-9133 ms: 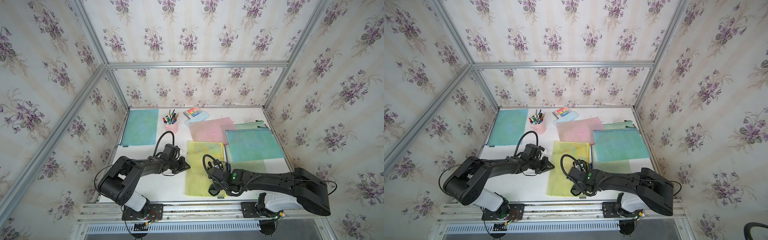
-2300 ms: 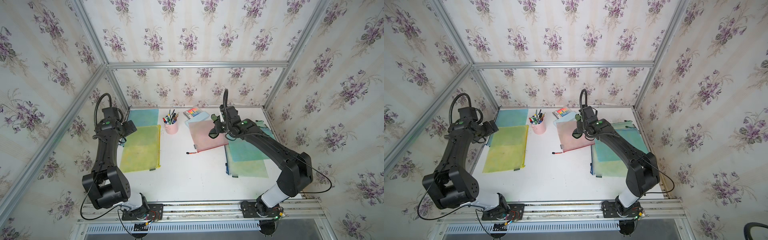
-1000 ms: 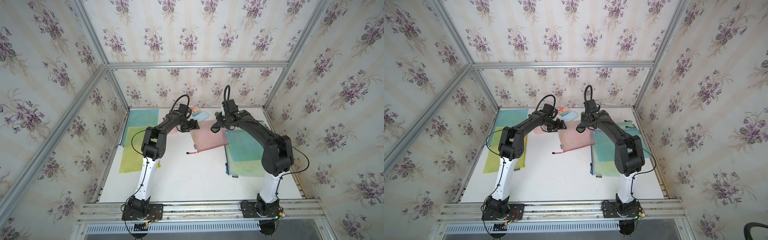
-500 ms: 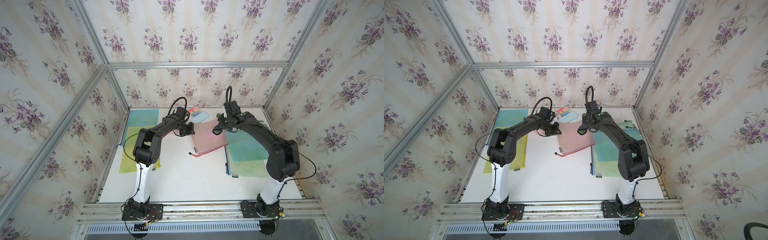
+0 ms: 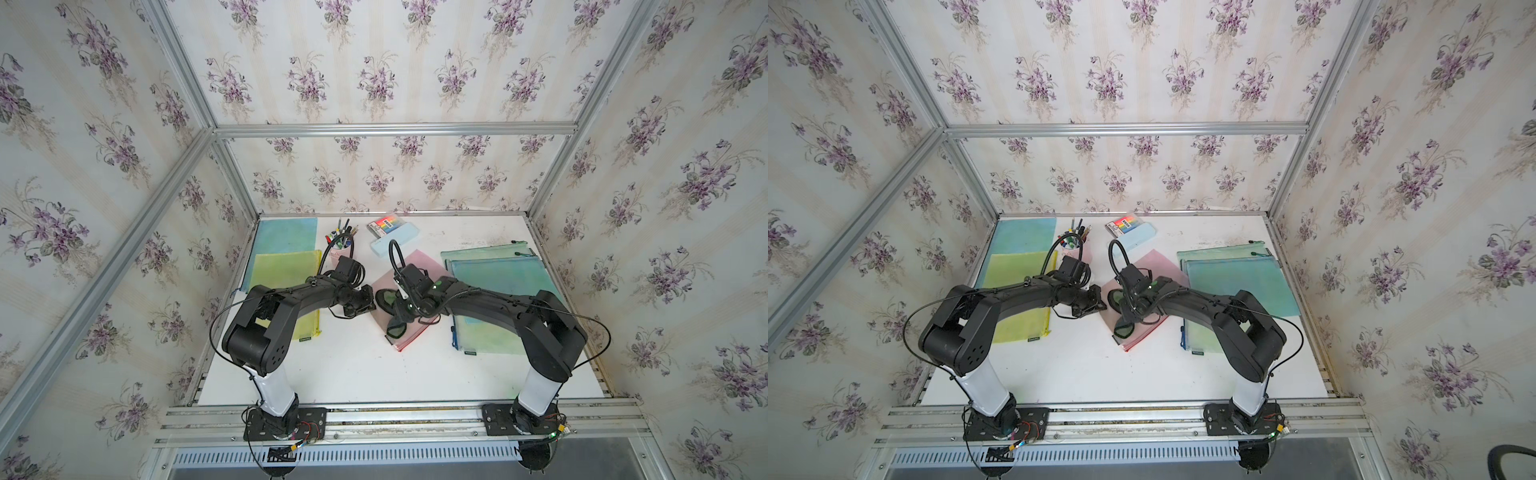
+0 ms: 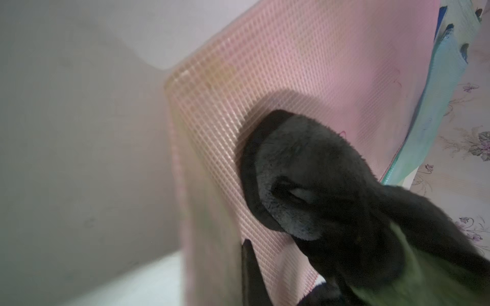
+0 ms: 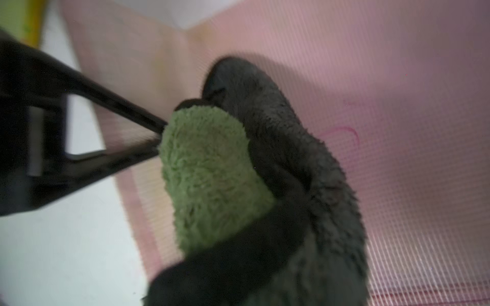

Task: Wipe the document bag
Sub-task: Move the document bag to the center of the board, then wipe the dirt from the document bag.

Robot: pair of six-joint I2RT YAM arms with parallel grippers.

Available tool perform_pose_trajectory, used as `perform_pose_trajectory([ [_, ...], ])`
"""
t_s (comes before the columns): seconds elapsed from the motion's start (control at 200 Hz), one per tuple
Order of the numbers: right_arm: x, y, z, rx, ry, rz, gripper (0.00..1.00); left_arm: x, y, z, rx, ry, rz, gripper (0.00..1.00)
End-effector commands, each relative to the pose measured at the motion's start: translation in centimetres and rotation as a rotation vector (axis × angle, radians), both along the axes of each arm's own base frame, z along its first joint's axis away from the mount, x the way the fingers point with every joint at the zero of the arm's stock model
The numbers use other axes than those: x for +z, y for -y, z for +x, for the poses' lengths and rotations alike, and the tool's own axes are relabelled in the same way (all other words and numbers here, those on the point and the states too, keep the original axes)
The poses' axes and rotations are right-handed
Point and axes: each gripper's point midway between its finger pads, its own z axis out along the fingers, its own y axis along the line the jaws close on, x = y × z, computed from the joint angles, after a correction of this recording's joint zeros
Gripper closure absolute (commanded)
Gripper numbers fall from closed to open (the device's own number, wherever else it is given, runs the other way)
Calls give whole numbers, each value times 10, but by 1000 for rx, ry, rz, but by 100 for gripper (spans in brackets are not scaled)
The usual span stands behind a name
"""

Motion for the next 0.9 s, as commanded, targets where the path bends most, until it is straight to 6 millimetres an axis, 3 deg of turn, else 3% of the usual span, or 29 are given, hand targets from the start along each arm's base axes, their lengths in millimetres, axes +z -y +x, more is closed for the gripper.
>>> perform_pose_trajectory([
  [0.0,-4,9,25,-132,72,15,85,6,6,10,-1,76,-31,97],
  [0.14,-27,55,53,-258,67,-114,85,-2,8,-1,-25,67,-43,98],
  [0.195,-27,57,60,-288,65,-96,85,-6,9,-5,-32,64,-53,98],
  [0.24,-21,40,62,-257,74,-56,84,-9,10,-8,-40,59,-61,98],
  [0.355,-6,-34,46,-82,110,15,83,-16,13,-13,-66,47,-62,98],
  [0.42,-17,-48,42,-36,109,-51,82,-17,16,-14,-79,48,-67,99],
  [0.5,-27,-21,55,-103,114,-146,83,-16,15,-15,-86,49,-62,99],
  [0.64,-29,63,76,-292,109,-194,83,-13,9,-18,-97,59,-24,100],
  [0.699,-28,77,78,-304,110,-216,83,-13,5,-20,-99,58,-8,100],
  [0.764,-23,62,72,-244,118,-218,83,-15,2,-20,-95,54,6,100],
  [0.894,-24,-8,37,-55,112,-179,83,-19,3,-18,-92,47,5,100],
])
